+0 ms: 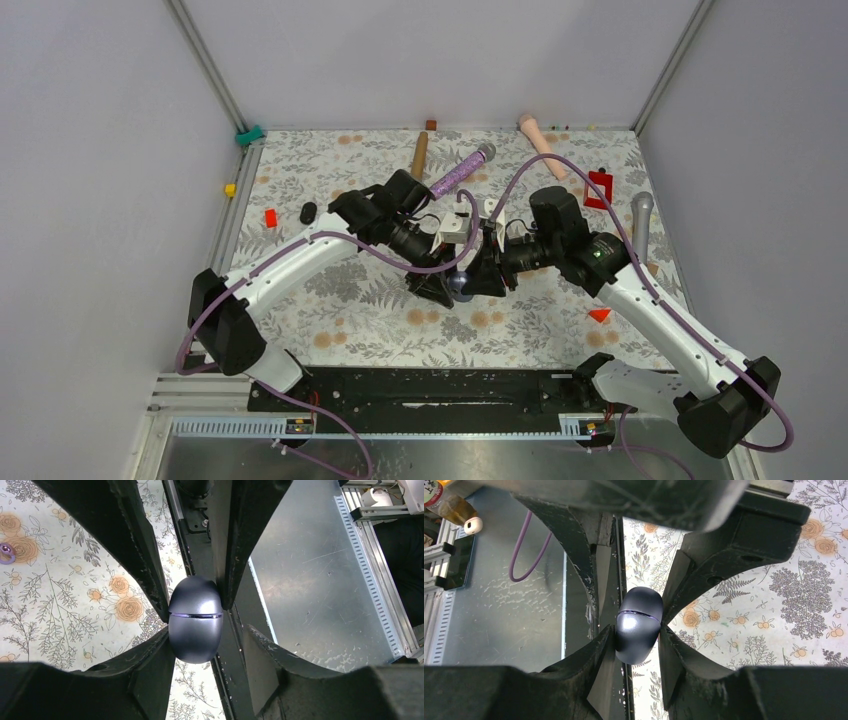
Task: Insert the wireless bluetooth earbuds into the charging case
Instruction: Pick up the charging case at the center of the board.
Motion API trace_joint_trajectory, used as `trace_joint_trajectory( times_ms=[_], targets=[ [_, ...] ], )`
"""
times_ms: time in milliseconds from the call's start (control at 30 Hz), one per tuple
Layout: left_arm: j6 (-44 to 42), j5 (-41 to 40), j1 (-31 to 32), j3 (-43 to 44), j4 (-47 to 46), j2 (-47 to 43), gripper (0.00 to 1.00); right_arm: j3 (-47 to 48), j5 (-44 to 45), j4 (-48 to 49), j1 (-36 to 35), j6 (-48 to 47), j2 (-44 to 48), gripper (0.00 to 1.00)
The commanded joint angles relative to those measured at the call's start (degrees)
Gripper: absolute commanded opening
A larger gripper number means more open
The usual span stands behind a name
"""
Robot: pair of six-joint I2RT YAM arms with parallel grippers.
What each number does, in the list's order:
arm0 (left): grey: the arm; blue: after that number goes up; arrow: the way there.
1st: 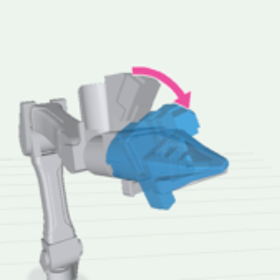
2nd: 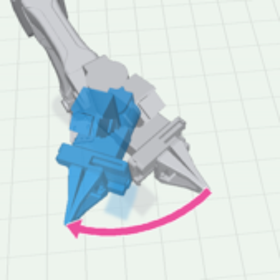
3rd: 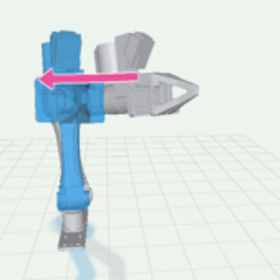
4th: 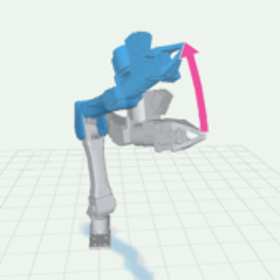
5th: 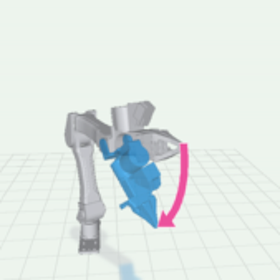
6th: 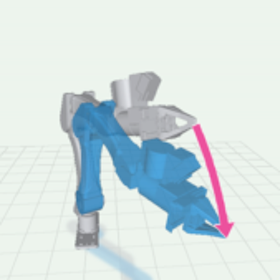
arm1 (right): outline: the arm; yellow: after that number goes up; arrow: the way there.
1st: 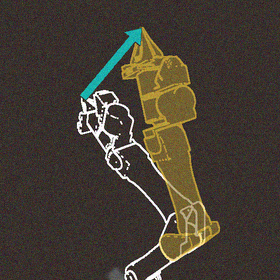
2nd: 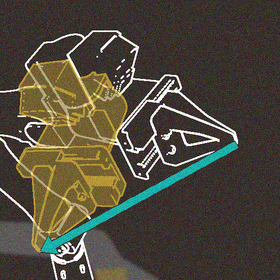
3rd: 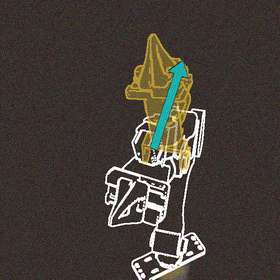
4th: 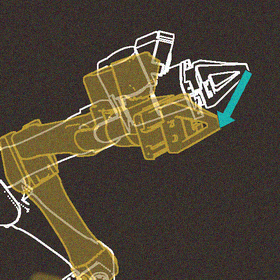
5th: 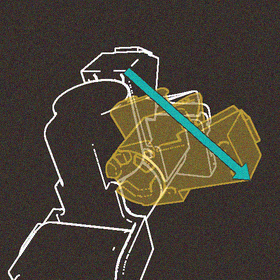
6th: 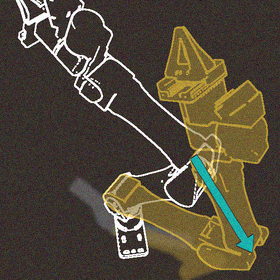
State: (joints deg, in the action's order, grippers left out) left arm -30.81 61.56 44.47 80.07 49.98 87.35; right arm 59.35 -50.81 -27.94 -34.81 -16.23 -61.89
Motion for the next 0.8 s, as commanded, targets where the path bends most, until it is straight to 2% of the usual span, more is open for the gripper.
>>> trace_joint_trajectory(
  times_ms=[0,367,500,600,667,767],
  targets=[
    [-0.40,2.39,0.95,0.11,-1.42,-2.21,0.49,0.86,-0.79,1.71,0.22,-0.12,-0.22,0.31],
    [-0.01,2.56,1.45,0.54,-1.40,-1.64,0.38,0.85,-0.55,1.71,0.20,-0.12,-0.97,0.31],
    [-0.01,2.31,1.67,0.63,-1.45,-1.47,0.24,0.85,-0.33,1.73,0.18,-0.12,-1.14,0.32],
    [-0.07,1.91,1.85,0.53,-1.43,-1.38,0.09,0.85,0.34,1.72,0.19,-0.20,-1.04,0.43],
    [-0.17,1.81,1.85,0.43,-1.39,-1.48,0.02,0.91,1.07,1.55,0.20,-0.55,-0.67,0.54],
    [-0.42,1.66,1.83,0.21,-1.42,-1.82,0.00,1.28,1.77,0.43,0.30,-1.90,0.10,0.62]
  ],
)
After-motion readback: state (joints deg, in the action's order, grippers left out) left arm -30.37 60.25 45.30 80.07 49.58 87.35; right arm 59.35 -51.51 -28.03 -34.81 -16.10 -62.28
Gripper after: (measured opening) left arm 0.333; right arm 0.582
